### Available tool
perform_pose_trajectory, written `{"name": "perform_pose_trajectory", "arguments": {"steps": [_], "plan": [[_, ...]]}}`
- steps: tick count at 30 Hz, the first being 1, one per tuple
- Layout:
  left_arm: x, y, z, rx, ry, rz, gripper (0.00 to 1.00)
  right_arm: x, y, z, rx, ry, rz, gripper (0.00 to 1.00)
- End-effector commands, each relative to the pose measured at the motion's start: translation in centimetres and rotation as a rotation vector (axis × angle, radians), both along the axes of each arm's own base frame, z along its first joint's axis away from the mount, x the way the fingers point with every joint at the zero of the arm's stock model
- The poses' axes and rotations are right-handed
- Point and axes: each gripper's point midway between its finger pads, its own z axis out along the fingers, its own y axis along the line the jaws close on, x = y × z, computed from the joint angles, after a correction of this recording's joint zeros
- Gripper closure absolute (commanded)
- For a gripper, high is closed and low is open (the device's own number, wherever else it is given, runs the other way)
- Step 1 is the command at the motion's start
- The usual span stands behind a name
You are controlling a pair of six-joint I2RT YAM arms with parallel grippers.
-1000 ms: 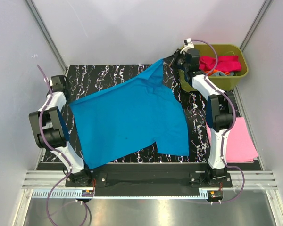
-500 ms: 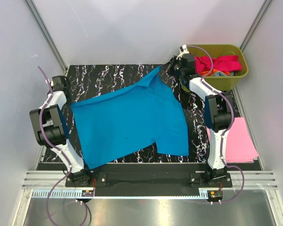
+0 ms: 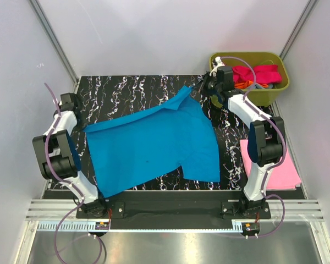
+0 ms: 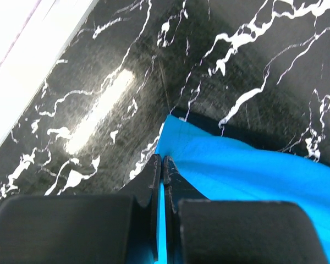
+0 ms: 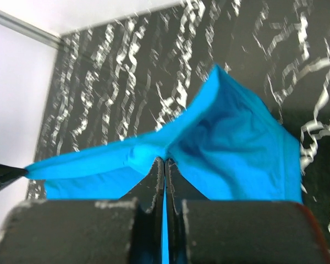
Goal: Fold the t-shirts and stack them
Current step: Fold the tshirt
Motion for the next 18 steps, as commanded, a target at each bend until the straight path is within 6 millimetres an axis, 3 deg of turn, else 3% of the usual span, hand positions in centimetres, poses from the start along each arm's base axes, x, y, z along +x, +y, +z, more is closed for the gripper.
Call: {"name": "perform_pose_trajectory", "arguments": {"steps": [1,10,18], "plan": [[-1.8,-0.1,0.8,0.0,0.0,0.028,1.0,-1.4,-1.3,-0.1,-0.049,0.012,-0.008,1.0],[-4.5,-1.8,-1.2,-0.065,0.054,0.024,1.0,-2.5,-2.8,-2.2,-0.143,0.053,-0.02,1.0],[-6.1,-2.7,-2.3,-0.096,0.087,0.032,1.0,-2.7,-3.4,-1.1,-0.177,0.025,-0.03,1.0]]}}
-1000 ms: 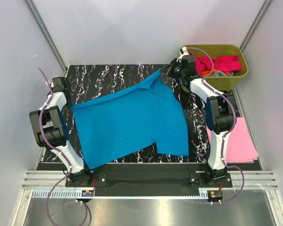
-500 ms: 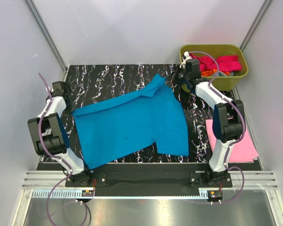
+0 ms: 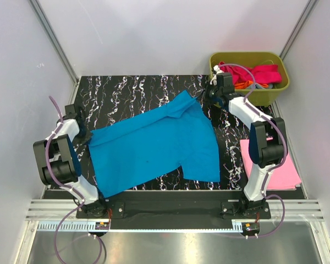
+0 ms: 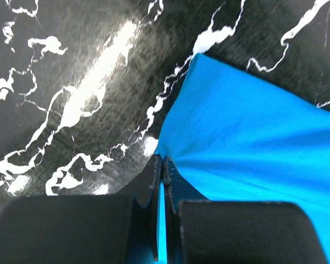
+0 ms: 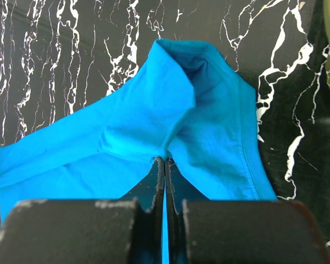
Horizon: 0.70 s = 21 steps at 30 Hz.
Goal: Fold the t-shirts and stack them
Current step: Fold the tshirt
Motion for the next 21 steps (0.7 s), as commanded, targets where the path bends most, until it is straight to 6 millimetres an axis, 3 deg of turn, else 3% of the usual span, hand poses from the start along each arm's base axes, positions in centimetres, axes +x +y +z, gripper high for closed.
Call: {"name": "perform_pose_trajectory", "arguments": {"steps": [1,6,21], "plan": [[0.1,0.2,1.5,0.004,-0.05,0.011,1.0,0.0,-1.0,4.6,-0.024,-0.109,-0.013,1.0],[-0.4,0.0,1.6,0.003,-0.04,0.004,1.0,-0.6,-1.4,5.2,-0.035,-0.116,-0.02,1.0],[-2.3,-1.0,-0.1,-0.036,0.01,0.011,1.0,-1.8,-2.2,3.1,-0.074,-0.051,-0.039,1.0]]}}
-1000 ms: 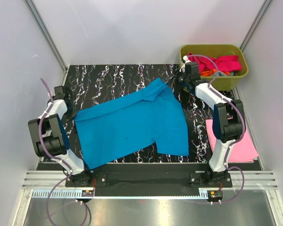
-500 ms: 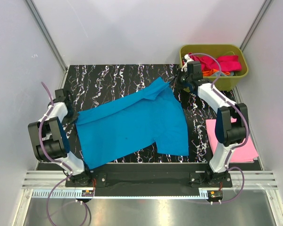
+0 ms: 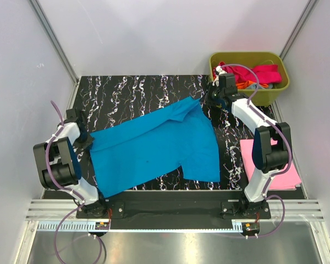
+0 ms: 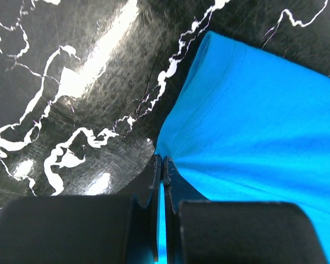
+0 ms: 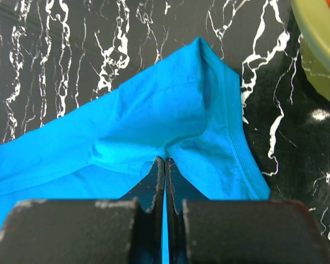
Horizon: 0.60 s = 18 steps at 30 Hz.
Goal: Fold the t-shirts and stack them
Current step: Fold the tshirt
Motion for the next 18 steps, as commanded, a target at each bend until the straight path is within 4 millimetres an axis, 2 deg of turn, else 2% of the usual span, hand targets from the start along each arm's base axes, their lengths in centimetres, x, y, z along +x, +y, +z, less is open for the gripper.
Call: {"name": "perform_pose_trajectory", "arguments": {"steps": [1,10,13,14,18], "plan": [[0.3,0.0,0.8,-0.006,-0.04,0.017,1.0,-0.1,-0.8,1.8,-0.017,-0.042,-0.018,1.0],[0.0,-0.1,0.5,-0.015,-0.029,0.027,1.0,-0.6,-1.2,0.4,-0.044,-0.003,-0.026,1.0],[-0.8,0.3,0.9,0.015,-0.013,0.057,1.0,-1.3,-1.8,-0.4,-0.072,0.029,-0.039,0.95],[-1.2,0.5,1.1,0.031,-0.006,0.074,0.99,-1.5,-2.3,-0.6,-0.091,0.037,-0.05,0.95],[-3.4,0.7,2.3,0.068,-0.016,0.17,0.82,-2.6,-3.4,-1.1,-0.156,0.078,-0.082,0.93]]}}
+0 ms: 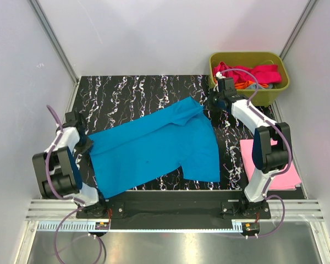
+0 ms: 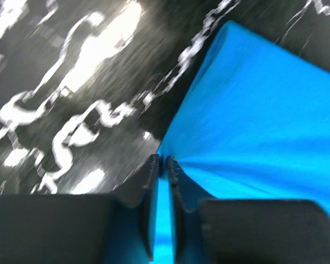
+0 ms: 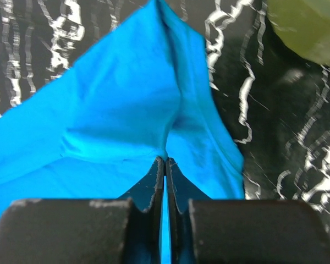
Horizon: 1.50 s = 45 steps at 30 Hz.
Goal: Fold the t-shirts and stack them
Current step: Fold the tshirt
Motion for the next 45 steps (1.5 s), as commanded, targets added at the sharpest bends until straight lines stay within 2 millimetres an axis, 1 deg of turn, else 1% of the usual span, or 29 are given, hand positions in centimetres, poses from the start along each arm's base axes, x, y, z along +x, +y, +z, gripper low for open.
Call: {"name": "perform_pose_trajectory", "arguments": {"steps": [1,3,4,6,9,11,13,14,15,16,17,19,20,21,22,23,24,25,26,27,28,29,30,32,34,35,40,43,45], "plan": [[-1.9,0.7,1.7,0.053,-0.018,0.105,0.77,-0.8,-1.7,2.0,-0.069,-0.033,-0.046,0.92],[-2.6,-0.1,2.1,0.02,-0.04,0.127,0.67,-1.1,-2.1,2.5,-0.078,-0.044,-0.062,0.81],[-2.7,-0.4,2.3,0.011,-0.055,0.131,0.58,-1.0,-2.1,2.7,-0.082,-0.052,-0.057,0.76],[-2.6,-0.6,2.8,0.002,-0.081,0.136,0.54,-0.8,-1.7,3.5,-0.081,-0.069,-0.036,0.67],[-1.8,-0.2,3.4,0.019,-0.086,0.108,0.53,-0.2,-0.4,4.5,-0.064,-0.093,0.014,0.59],[-0.4,0.2,4.5,0.034,-0.126,0.088,0.54,0.1,0.6,4.6,-0.07,-0.102,0.043,0.55],[0.7,0.1,4.7,0.02,-0.133,0.036,0.55,0.7,2.5,5.3,-0.054,-0.127,0.088,0.48],[1.7,0.1,5.3,0.015,-0.152,0.019,0.58,1.1,3.5,4.2,-0.038,-0.099,0.108,0.48],[2.0,-0.2,4.9,-0.011,-0.138,0.006,0.59,1.6,4.7,5.0,-0.021,-0.116,0.125,0.46],[2.2,-0.3,4.8,-0.024,-0.143,0.006,0.6,1.9,5.3,4.7,-0.015,-0.111,0.132,0.46],[2.6,-0.5,4.8,-0.038,-0.151,0.008,0.61,2.4,5.8,3.5,-0.017,-0.09,0.13,0.45],[3.1,-1.3,4.1,-0.083,-0.153,0.002,0.62,3.3,7.3,3.9,-0.008,-0.105,0.143,0.45],[3.6,-1.5,3.8,-0.097,-0.161,-0.007,0.62,3.7,7.9,2.5,-0.004,-0.078,0.144,0.44],[3.9,-1.8,3.5,-0.118,-0.163,-0.02,0.63,4.5,8.4,3.1,0.013,-0.092,0.138,0.44],[4.1,-1.9,3.1,-0.124,-0.16,-0.025,0.63,4.9,8.8,2.6,0.022,-0.083,0.135,0.43],[4.3,-1.7,2.2,-0.131,-0.135,-0.023,0.64,5.4,9.1,1.2,0.025,-0.055,0.124,0.43],[4.7,-2.1,2.0,-0.154,-0.136,-0.036,0.64,6.2,9.4,1.7,0.035,-0.071,0.12,0.43],[4.9,-2.1,1.5,-0.162,-0.126,-0.035,0.65,6.6,9.5,1.4,0.035,-0.068,0.117,0.43],[5.1,-2.0,0.9,-0.167,-0.113,-0.034,0.65,6.9,9.8,0.0,0.037,-0.041,0.108,0.43],[5.3,-2.0,0.7,-0.17,-0.108,-0.026,0.65,7.4,10.0,0.1,0.042,-0.05,0.104,0.44],[5.4,-1.9,0.5,-0.172,-0.104,-0.022,0.65,7.7,10.1,-0.2,0.043,-0.046,0.1,0.44],[5.3,-1.9,-0.1,-0.178,-0.087,-0.013,0.65,8.1,10.1,-1.7,0.038,-0.023,0.088,0.44],[5.4,-1.9,-0.4,-0.185,-0.082,-0.004,0.65,8.5,10.1,-1.7,0.037,-0.024,0.079,0.45],[5.4,-1.7,-0.9,-0.192,-0.071,0.009,0.65,8.8,9.9,-3.7,0.013,0.005,0.064,0.46],[5.3,-1.3,-1.7,-0.198,-0.049,0.022,0.65,9.1,9.8,-4.3,-0.004,0.013,0.061,0.46],[5.5,-1.1,-1.7,-0.195,-0.048,0.025,0.65,9.2,9.6,-5.5,-0.025,0.026,0.065,0.47],[6.2,0.2,-2.9,-0.222,-0.028,0.06,0.64,9.8,8.7,-7.6,-0.065,0.053,0.048,0.47],[7.1,1.1,-3.4,-0.22,-0.012,0.067,0.64,10.2,8.6,-8.1,-0.072,0.057,0.044,0.47],[8.4,1.6,-2.9,-0.21,-0.027,0.044,0.64,10.6,8.6,-8.5,-0.078,0.062,0.045,0.47]]}}
